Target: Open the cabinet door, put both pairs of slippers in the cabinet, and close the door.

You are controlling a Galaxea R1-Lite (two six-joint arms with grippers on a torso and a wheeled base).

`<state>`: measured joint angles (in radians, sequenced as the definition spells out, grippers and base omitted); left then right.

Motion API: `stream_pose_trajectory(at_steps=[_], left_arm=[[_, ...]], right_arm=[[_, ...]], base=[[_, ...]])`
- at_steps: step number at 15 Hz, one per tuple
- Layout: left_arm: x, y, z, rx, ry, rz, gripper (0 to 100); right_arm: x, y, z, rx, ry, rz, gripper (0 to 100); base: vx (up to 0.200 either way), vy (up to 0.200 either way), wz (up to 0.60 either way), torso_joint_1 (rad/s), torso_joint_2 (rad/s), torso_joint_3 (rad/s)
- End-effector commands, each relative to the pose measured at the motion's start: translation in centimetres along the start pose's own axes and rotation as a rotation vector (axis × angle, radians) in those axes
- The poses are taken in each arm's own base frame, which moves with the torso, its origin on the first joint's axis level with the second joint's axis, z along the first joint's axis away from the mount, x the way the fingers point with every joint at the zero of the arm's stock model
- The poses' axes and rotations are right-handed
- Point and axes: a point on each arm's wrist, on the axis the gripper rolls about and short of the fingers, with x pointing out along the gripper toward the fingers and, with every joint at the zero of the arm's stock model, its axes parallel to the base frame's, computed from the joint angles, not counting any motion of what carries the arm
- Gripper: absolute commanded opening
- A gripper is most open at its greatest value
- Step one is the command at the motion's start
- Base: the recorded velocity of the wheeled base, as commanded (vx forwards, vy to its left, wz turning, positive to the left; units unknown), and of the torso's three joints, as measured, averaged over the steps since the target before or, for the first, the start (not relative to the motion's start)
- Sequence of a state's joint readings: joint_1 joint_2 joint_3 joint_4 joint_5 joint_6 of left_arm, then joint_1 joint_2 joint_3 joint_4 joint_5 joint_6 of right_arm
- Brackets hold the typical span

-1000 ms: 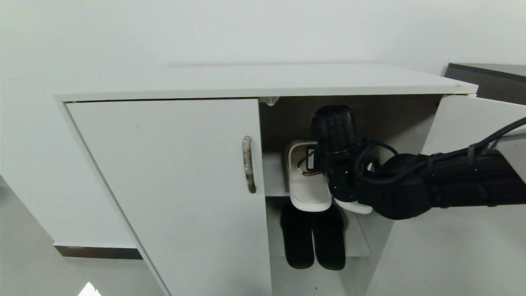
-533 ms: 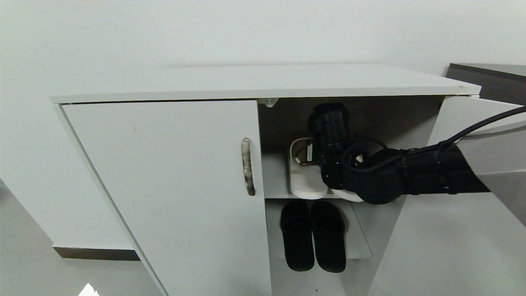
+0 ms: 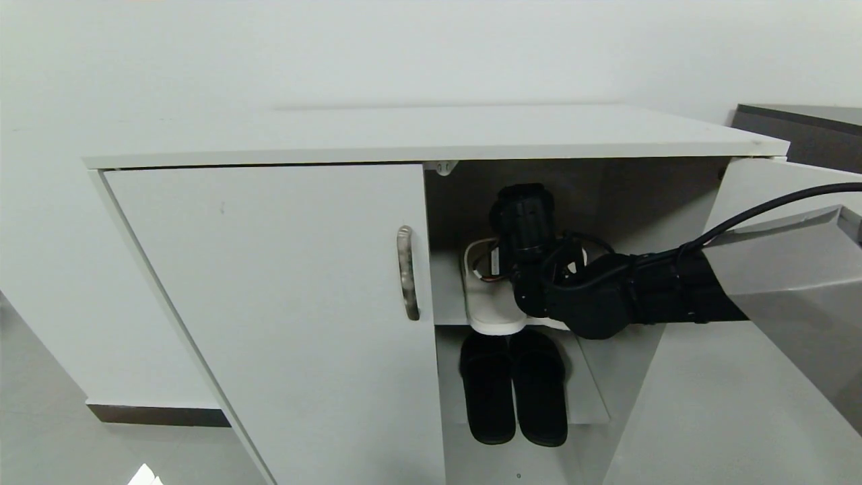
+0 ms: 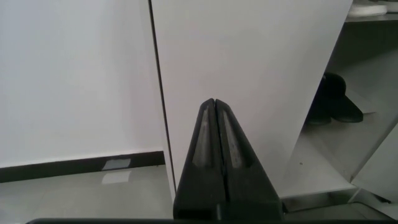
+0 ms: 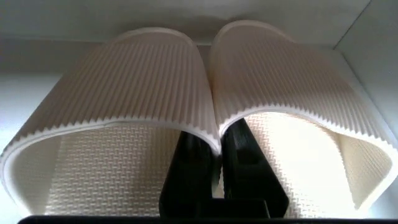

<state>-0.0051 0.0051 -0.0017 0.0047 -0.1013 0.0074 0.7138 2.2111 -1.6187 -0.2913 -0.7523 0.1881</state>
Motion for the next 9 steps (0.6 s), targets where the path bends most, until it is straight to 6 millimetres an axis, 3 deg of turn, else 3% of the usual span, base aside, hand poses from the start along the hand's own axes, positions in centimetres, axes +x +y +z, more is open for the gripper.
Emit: stream_pose_trajectory(at_steps=[1, 2, 5, 9], left_arm=[[0.0, 0.0, 0.0, 0.000, 0.000, 0.001, 0], [0.0, 0.0, 0.0, 0.000, 0.000, 0.001, 0], [0.0, 0.0, 0.0, 0.000, 0.000, 0.001, 0], [0.0, 0.0, 0.0, 0.000, 0.000, 0.001, 0]], right_arm=[[0.3, 0.0, -0.3, -0.004, 0.005, -0.005, 0], [0.3, 0.0, -0.3, -0.006, 0.007, -0.006, 100], [-0.2, -0.2, -0.2, -0.005, 0.007, -0.003, 100], [-5.6, -1.8, 1.2, -0.025, 0.022, 0.115, 100]], base=[[0.000, 0.000, 0.00, 0.000, 0.00, 0.000], [0.000, 0.000, 0.00, 0.000, 0.00, 0.000], [0.000, 0.000, 0.00, 0.000, 0.00, 0.000], [0.000, 0.000, 0.00, 0.000, 0.00, 0.000]])
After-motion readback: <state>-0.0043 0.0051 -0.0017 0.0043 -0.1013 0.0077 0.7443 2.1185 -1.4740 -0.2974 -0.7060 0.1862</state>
